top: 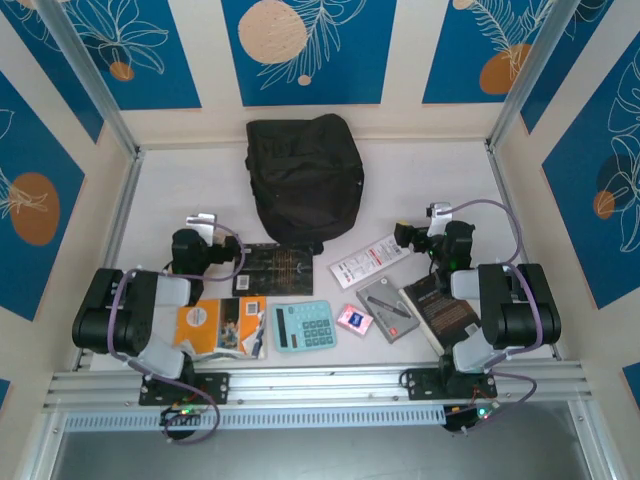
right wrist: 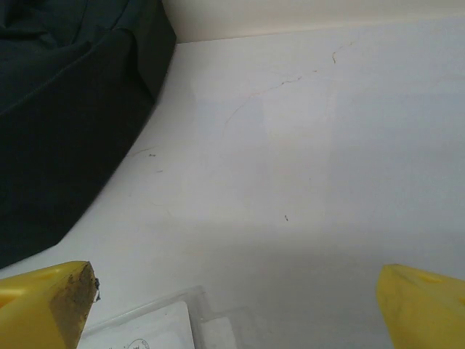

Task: Pack the student bag
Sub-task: Pick up the student bag from the top-center of the table.

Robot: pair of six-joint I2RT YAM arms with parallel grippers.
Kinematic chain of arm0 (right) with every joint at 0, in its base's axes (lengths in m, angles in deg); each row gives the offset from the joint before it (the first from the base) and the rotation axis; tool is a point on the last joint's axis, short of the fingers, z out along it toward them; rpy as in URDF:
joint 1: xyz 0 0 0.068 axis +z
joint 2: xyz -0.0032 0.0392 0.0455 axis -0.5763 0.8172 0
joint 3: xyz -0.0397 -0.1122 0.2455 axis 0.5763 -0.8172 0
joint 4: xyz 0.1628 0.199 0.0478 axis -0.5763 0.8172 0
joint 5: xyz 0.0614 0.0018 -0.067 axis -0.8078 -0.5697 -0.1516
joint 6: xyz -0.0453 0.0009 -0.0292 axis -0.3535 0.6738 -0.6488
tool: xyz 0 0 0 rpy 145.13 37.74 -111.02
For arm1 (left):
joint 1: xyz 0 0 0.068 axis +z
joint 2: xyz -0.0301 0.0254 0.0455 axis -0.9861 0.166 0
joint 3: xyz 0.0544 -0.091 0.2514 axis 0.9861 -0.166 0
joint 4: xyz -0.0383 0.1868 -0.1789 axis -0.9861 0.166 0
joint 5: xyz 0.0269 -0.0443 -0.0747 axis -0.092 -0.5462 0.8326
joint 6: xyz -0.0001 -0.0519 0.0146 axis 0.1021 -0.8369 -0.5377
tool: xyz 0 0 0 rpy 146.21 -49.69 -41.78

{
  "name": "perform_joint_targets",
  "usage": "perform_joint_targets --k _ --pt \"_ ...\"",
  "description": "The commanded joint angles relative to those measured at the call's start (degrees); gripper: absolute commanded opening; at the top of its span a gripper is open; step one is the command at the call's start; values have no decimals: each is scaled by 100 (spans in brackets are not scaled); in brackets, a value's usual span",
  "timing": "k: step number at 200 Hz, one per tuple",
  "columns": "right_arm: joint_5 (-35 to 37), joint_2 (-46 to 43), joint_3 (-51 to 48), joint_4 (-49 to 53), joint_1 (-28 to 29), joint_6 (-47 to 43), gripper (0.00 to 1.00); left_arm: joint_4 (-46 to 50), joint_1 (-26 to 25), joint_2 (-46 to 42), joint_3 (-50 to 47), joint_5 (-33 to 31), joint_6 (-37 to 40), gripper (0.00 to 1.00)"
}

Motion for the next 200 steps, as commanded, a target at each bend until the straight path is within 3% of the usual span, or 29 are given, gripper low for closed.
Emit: perform_joint_targets --k 1,174,187,200 --pt "-110 -42 -4 -68 7 -99 99 -72 85 -55 107 160 88 100" --pt "-280 -66 -34 -88 -12 -134 99 -85 84 -61 110 152 88 100" --pt "-383 -288 -148 -148 33 -229 99 -116 82 -118 75 93 97 100" --pt "45 -828 -169 271 351 -482 99 382 73 -469 175 -174 11 100"
